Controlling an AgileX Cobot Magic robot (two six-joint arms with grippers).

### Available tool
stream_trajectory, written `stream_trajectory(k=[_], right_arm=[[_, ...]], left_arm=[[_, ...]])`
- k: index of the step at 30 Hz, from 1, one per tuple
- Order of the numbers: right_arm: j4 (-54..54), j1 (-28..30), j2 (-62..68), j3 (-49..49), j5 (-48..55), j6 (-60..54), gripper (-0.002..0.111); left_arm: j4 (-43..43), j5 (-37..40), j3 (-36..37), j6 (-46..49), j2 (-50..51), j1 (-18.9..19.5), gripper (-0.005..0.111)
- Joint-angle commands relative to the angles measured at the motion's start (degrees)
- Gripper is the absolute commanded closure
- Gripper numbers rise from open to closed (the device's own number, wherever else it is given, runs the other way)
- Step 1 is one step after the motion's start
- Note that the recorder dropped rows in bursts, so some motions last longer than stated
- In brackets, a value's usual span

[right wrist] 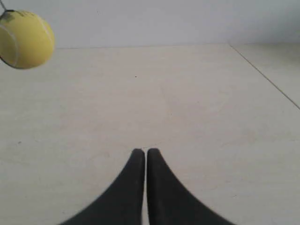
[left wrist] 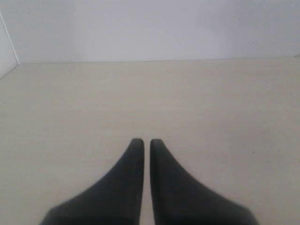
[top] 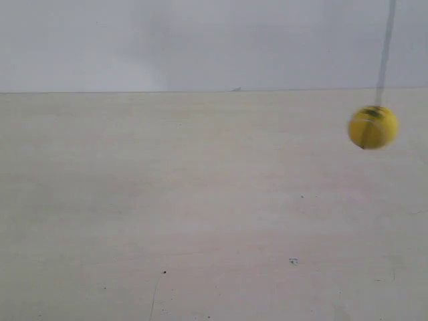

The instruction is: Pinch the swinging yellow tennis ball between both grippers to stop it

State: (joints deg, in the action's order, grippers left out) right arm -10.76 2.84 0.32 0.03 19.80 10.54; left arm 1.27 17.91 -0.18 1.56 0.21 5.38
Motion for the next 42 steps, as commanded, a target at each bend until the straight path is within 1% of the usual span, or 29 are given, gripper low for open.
stream_trajectory(k=[1, 16, 23, 26, 33, 35, 38, 40, 42], right_arm=[[-0.06, 0.07, -0.32, -0.03, -0.72, -0.12, 0.108], [-0.06, 0.07, -0.32, -0.03, -0.72, -0.12, 0.108], [-0.06, 0.07, -0.32, -0.03, -0.72, -0.12, 0.108], [-0.06, 0.07, -0.32, -0.03, -0.72, -0.12, 0.108], [-0.06, 0.07, -0.32, -0.03, -0.72, -0.12, 0.108], [-0.06, 0.07, -0.32, -0.03, -0.99, -0.37, 0.108], [-2.99, 0.07, -0.32, -0.03, -3.98, -2.95, 0.108], [-2.85, 0.07, -0.32, -0.03, -7.15, -2.95, 0.108], [-2.22, 0.07, -0.32, -0.03, -10.55, -2.67, 0.108]], left_arm=[[-0.20, -0.38, 0.18, 0.47, -0.21, -0.33, 0.102], [-0.20, -0.38, 0.18, 0.79, -0.21, -0.33, 0.102], [0.07, -0.53, 0.18, 8.04, -0.21, -0.33, 0.102], [0.07, -2.27, 0.18, 9.07, -0.21, -0.33, 0.102], [0.07, -10.51, 0.18, 8.55, -0.21, -0.33, 0.102], [0.07, -11.17, 0.18, 8.40, -0.21, -0.33, 0.102], [0.07, -11.17, 0.18, 8.40, -0.21, -0.33, 0.102], [-2.14, -11.15, 0.18, 7.12, -0.21, -0.33, 0.102], [-8.20, -11.15, 0.18, 1.08, -0.21, -0.33, 0.102]])
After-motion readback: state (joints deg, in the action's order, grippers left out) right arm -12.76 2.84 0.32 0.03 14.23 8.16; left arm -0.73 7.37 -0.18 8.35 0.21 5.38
